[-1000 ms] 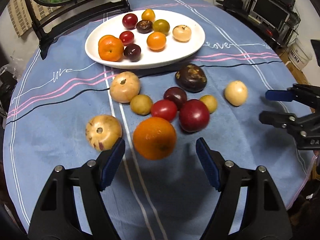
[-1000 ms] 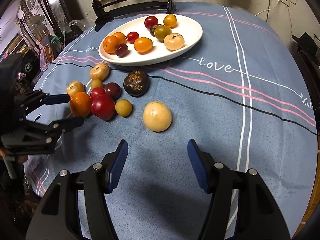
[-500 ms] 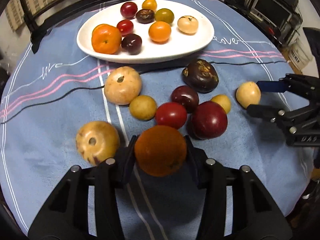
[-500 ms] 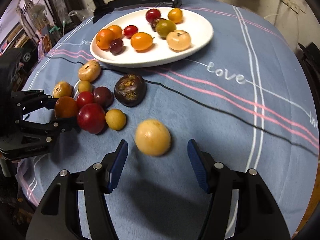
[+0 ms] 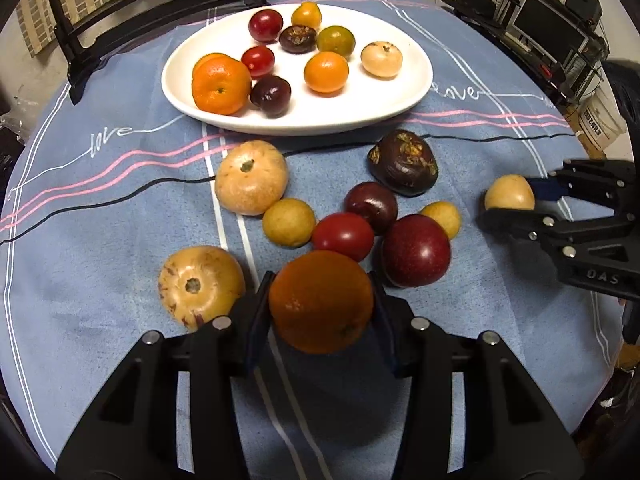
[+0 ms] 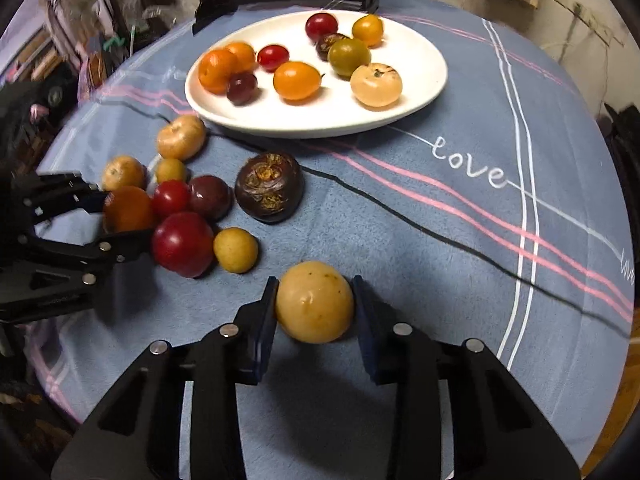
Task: Organize fruits
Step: 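Grasp a pale pepino with the right gripper while the left grasps an orange, then lower the pepino and orange onto the plate and open both grippers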
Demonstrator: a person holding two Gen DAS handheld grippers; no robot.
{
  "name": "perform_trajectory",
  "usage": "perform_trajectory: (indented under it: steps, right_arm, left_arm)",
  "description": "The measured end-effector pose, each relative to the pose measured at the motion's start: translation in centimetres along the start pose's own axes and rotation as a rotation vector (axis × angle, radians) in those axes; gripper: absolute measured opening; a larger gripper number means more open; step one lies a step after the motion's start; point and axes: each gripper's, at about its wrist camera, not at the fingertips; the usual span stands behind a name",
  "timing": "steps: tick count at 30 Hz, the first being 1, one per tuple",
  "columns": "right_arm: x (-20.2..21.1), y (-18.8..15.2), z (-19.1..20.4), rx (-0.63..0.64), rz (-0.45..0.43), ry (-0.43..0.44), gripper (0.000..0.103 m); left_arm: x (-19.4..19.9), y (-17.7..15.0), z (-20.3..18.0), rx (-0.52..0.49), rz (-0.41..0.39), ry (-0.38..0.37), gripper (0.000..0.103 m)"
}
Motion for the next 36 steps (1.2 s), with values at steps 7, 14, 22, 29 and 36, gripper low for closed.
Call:
perform_trajectory:
  steps: [7, 14, 22, 29, 36]
  right_arm:
    - [1.9, -1.7, 0.1, -0.076, -0.056, 0.060, 0.036]
    - [3.4, -2.5, 0.2, -0.126, -0.107, 0.102, 0.036]
    - [5.7, -0.4, 0.7, -0.101, -0.170, 0.117, 0.036]
    - [8.3, 3.7, 1.5, -0.041, -0.253, 0.135, 0.036]
    - [9.7, 8.0, 1.8, 0.024, -0.303, 0.127, 0.036]
  left_arm:
    - [2.4, -0.2, 0.4, 0.015, -0.035, 0.005, 0.046]
    - [5.2, 1.0, 0.7, 0.007, -0.081, 0.052, 0.046]
    - [7.2, 3.4, 1.3, 0.017, -0.135, 0.070, 0.046]
    - [8.4, 6.9, 1.5, 0.006, -0.187, 0.097, 0.046]
    - [8.5, 10.5, 2.5, 0.012, -0.222, 0.124, 0.046]
Point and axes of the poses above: each gripper's, at about its wrist camera, not at the fingertips, and x roughly against the way its jaws point, z to its left, y to its top, and after that the axes turned 15 degrees about y, right-handed
